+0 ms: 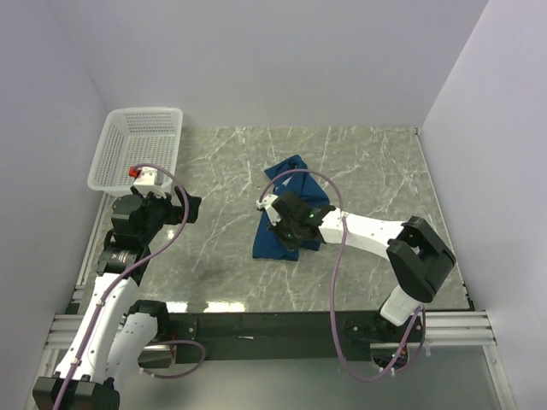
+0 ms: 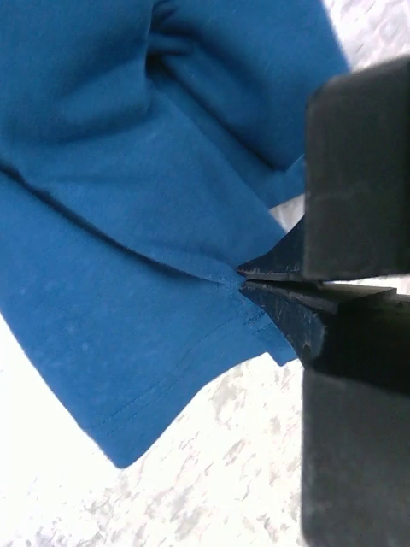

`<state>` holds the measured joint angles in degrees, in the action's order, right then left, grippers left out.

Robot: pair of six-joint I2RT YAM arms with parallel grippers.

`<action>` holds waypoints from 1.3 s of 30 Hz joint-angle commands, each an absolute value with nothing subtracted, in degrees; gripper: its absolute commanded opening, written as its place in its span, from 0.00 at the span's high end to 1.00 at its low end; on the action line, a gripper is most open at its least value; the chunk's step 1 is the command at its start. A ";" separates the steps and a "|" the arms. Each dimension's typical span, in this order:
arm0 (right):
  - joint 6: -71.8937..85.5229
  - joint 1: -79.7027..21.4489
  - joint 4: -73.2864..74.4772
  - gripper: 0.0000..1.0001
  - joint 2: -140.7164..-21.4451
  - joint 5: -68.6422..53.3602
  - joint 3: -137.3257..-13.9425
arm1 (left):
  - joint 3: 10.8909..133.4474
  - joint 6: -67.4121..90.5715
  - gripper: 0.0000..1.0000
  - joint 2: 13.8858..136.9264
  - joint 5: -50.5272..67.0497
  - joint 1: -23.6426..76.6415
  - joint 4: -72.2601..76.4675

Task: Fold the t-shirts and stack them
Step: Flatten the tshirt out

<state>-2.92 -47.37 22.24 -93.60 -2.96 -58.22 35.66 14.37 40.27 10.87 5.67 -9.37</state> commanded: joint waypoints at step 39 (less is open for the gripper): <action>-33.22 26.10 28.83 1.00 -76.73 -25.74 -54.14 | 64.27 24.00 0.17 89.00 14.77 32.07 -4.82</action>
